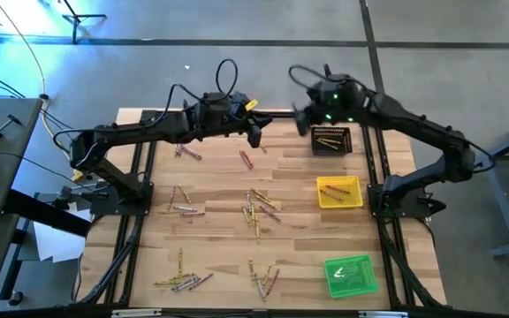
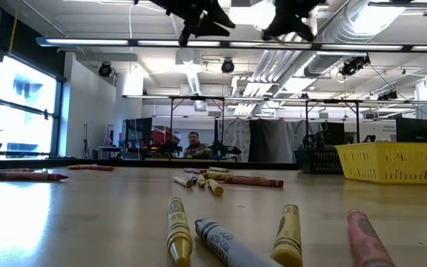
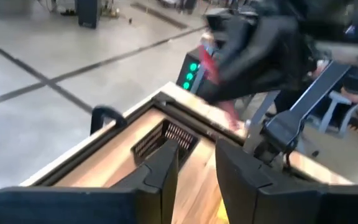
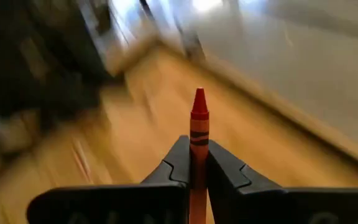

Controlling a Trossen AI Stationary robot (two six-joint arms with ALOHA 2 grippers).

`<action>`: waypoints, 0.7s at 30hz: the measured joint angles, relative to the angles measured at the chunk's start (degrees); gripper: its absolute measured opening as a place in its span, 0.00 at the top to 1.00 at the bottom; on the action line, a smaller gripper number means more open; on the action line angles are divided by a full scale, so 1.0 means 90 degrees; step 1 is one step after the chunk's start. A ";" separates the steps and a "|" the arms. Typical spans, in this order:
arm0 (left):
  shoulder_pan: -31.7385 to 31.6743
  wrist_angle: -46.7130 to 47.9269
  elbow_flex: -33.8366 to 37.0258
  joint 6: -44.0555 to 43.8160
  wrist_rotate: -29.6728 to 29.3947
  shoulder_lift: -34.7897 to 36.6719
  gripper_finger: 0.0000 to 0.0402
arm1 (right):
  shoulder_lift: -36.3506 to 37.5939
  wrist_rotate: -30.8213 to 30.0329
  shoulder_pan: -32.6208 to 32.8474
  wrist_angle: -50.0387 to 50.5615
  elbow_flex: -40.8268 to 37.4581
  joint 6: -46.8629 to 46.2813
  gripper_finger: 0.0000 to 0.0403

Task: Sort crayons
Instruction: Put the red crayon into the yellow bin

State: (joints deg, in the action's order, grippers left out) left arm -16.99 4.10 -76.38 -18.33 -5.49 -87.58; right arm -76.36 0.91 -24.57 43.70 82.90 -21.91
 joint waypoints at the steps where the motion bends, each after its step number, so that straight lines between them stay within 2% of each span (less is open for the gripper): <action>1: -0.0028 0.0103 0.0000 0.0000 0.0000 0.0001 0.75 | 0.0000 -0.0034 0.0007 0.0853 0.0128 0.0037 0.97; 4: -0.0097 0.0326 0.0000 -0.0060 -0.0003 0.0001 0.76 | 0.0003 -0.0242 0.0036 0.2617 0.0193 -0.0086 0.97; 8: -0.0181 0.0637 0.0000 -0.0387 0.0032 0.0013 0.77 | 0.0060 -0.0252 0.0158 0.3628 -0.0487 -0.0443 0.97; 14: -0.0200 0.1079 0.0000 -0.0451 0.0035 0.0013 0.78 | 0.0149 0.0856 0.0571 0.3267 -0.2252 -0.0775 0.97; 21: -0.0252 0.1090 0.0000 -0.0456 0.0027 0.0013 0.78 | 0.0163 0.1145 0.0910 0.2428 -0.3408 -0.0973 0.97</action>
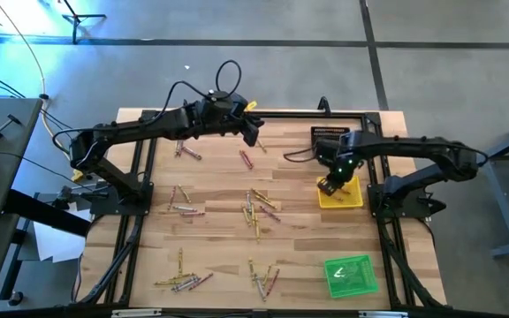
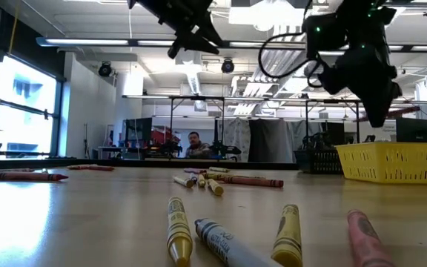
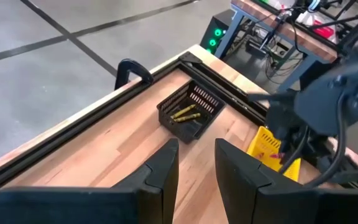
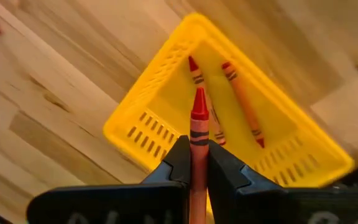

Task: Sort crayons
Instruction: Put the red crayon into the yellow bin, then put the gray crayon into the green bin

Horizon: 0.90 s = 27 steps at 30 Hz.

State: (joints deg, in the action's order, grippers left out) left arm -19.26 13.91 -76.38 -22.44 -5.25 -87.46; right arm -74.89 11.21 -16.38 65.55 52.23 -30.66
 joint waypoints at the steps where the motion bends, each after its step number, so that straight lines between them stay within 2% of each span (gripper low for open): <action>1: -0.0004 0.0000 0.0000 0.0002 -0.0017 0.0000 0.78 | 0.0000 0.0105 0.0010 -0.0137 -0.0126 0.0002 0.96; 7: -0.0004 0.0202 0.0000 0.0002 0.0043 0.0005 0.78 | 0.0000 0.0375 0.0008 -0.0463 -0.0609 -0.0203 0.88; 14: -0.0151 0.1011 0.0000 0.0031 -0.0002 0.0005 0.78 | 0.0000 0.0375 0.0005 -0.0496 -0.0651 -0.0058 0.79; 17: -0.0323 0.1991 0.0000 0.0354 -0.0222 0.0044 0.78 | 0.0000 0.0373 0.0005 -0.0507 -0.0651 -0.0044 0.76; 23: -0.0734 0.5101 0.0010 0.0860 -0.1459 0.0024 0.78 | 0.0000 0.0252 0.0005 -0.0557 -0.0648 0.0113 0.76; 27: -0.1038 0.5925 0.0206 0.0801 -0.1706 0.0010 0.78 | 0.0000 0.0232 0.0005 -0.0635 -0.0646 0.0120 0.76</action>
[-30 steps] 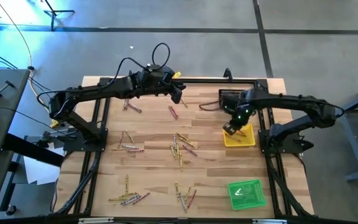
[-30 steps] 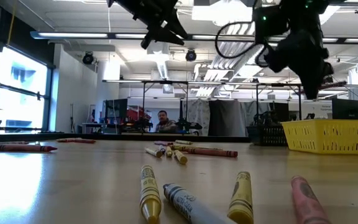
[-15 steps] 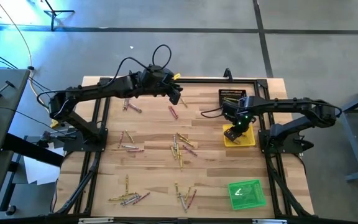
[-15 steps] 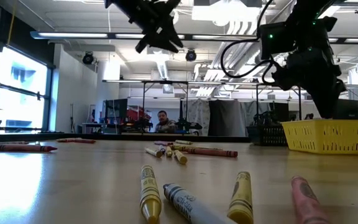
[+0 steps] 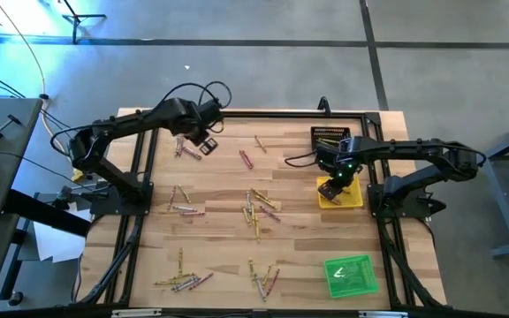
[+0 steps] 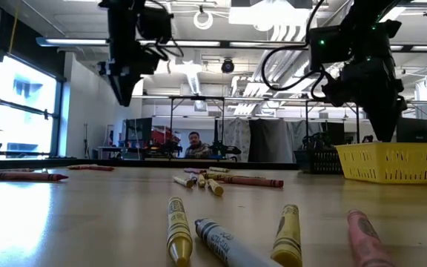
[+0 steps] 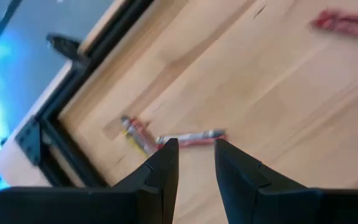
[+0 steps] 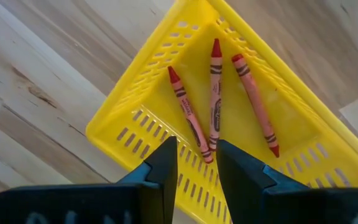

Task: Sort crayons
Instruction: Put the gray crayon into the green bin

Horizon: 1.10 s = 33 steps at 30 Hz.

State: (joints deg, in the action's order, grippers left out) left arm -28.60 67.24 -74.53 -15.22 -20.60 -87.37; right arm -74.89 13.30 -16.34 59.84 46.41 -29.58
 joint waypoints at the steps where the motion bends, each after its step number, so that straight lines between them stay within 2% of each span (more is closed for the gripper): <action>1: -0.0071 -0.0003 0.0089 0.0020 0.0045 0.0000 0.78 | 0.0000 0.0000 -0.0003 -0.0030 0.0000 0.0002 0.76; 7: -0.0401 -0.0300 0.0692 0.1039 0.0875 -0.0229 0.78 | 0.0000 -0.0002 -0.0017 -0.0090 0.0002 0.0226 0.76; 14: -0.0651 -0.0359 0.1023 0.2948 0.1724 -0.0933 0.78 | 0.0000 -0.0002 -0.0017 -0.0090 0.0002 0.0340 0.76; 20: -0.0710 -0.0449 0.1026 0.4230 0.1566 -0.1481 0.78 | 0.0000 -0.0002 -0.0017 -0.0090 0.0002 0.0289 0.76; 29: -0.0829 -0.0487 0.1026 0.7113 0.1559 -0.1886 0.78 | 0.0000 -0.0002 -0.0017 -0.0089 0.0007 0.0147 0.76; 33: -0.0955 -0.0586 0.1026 0.7625 0.1567 -0.1942 0.78 | 0.0000 -0.0002 -0.0017 -0.0090 0.0007 0.0148 0.76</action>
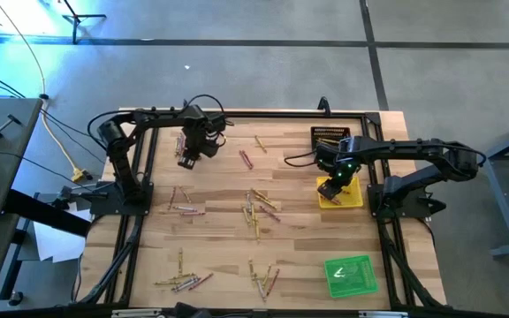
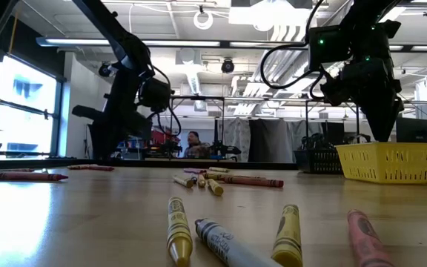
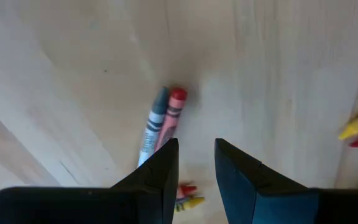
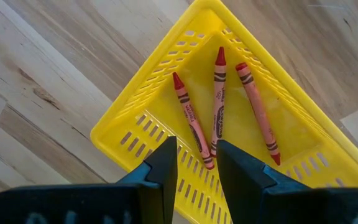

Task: Sort crayons
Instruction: Put the gray crayon into the green bin

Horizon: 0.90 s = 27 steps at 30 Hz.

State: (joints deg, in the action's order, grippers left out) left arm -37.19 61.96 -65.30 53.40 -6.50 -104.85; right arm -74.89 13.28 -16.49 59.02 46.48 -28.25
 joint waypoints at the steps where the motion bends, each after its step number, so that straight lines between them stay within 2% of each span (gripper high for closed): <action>1: -0.0033 -0.0059 0.0000 0.0033 0.0002 -0.0001 0.78 | 0.0000 0.0000 0.0000 0.0000 0.0000 0.0000 0.76; 6: -0.0211 -0.0322 0.0000 0.0049 0.0034 -0.0001 0.78 | 0.0000 -0.0021 0.0000 0.0000 0.0000 0.0000 0.76; 15: -0.0335 -0.0334 0.0000 0.0036 0.0490 -0.0001 0.78 | 0.0000 -0.0145 0.0000 0.0000 0.0000 -0.0027 0.76; 27: -0.0623 -0.0658 0.0000 -0.0020 0.0488 -0.0001 0.78 | 0.0000 -0.0146 0.0000 -0.0025 0.0000 -0.0029 0.76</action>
State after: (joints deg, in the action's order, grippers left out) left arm -42.80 56.04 -65.30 53.22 -2.11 -104.86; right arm -74.89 11.97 -16.49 58.80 46.48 -28.51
